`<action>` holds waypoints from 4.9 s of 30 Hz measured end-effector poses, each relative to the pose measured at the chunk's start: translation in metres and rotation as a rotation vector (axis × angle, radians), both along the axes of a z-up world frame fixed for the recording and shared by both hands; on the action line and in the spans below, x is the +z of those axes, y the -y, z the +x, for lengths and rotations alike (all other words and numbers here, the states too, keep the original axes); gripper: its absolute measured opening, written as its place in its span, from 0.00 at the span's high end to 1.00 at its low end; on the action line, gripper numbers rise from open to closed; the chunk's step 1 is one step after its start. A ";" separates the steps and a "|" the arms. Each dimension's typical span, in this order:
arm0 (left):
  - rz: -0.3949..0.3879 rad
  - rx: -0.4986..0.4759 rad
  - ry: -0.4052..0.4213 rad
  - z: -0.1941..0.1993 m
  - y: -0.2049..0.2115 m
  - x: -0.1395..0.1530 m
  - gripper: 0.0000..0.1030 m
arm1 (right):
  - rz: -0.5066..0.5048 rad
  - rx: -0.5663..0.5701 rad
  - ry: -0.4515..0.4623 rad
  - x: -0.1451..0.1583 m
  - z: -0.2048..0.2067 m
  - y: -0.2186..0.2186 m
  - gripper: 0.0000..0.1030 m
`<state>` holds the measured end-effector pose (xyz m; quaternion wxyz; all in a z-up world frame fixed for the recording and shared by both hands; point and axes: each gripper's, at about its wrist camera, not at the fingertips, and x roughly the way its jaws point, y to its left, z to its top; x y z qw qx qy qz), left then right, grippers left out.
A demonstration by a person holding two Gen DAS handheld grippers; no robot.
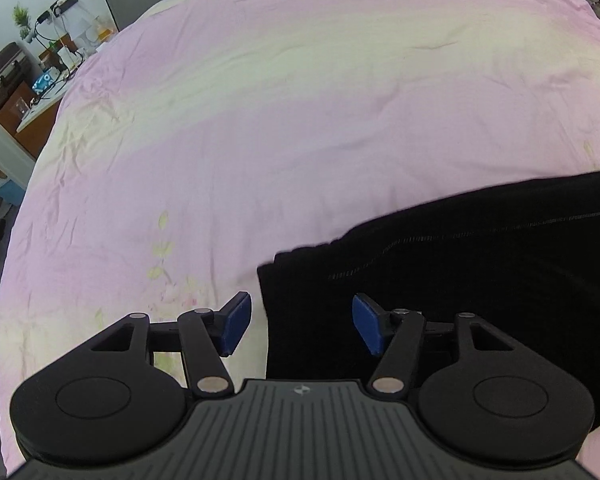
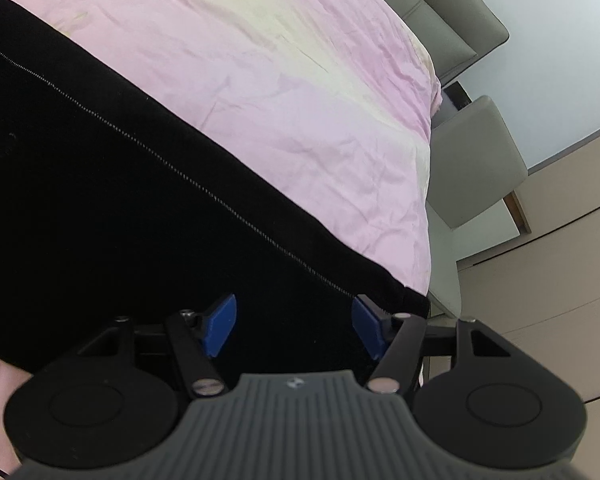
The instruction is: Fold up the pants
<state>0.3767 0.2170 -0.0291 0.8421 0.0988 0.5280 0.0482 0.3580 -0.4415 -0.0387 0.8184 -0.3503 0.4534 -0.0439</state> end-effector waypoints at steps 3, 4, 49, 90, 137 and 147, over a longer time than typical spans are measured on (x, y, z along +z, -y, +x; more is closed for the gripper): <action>0.025 0.034 -0.002 -0.015 -0.009 -0.016 0.47 | 0.028 -0.050 -0.017 -0.003 -0.015 0.017 0.42; 0.008 0.058 0.000 -0.016 -0.014 -0.020 0.49 | 0.038 -0.069 -0.023 -0.005 -0.020 0.023 0.45; -0.048 0.072 0.112 -0.045 0.144 -0.032 0.42 | 1.119 -0.762 0.271 -0.014 -0.051 0.265 0.58; -0.221 -0.095 0.030 -0.022 0.215 -0.047 0.48 | 1.107 -0.774 0.232 -0.065 -0.012 0.288 0.56; -0.197 -0.621 -0.180 -0.019 0.443 -0.097 0.71 | 1.010 -0.477 0.305 0.100 -0.025 0.203 0.72; -0.255 -0.592 -0.113 -0.045 0.405 -0.042 0.71 | 0.971 -0.291 0.294 0.176 -0.025 0.102 0.72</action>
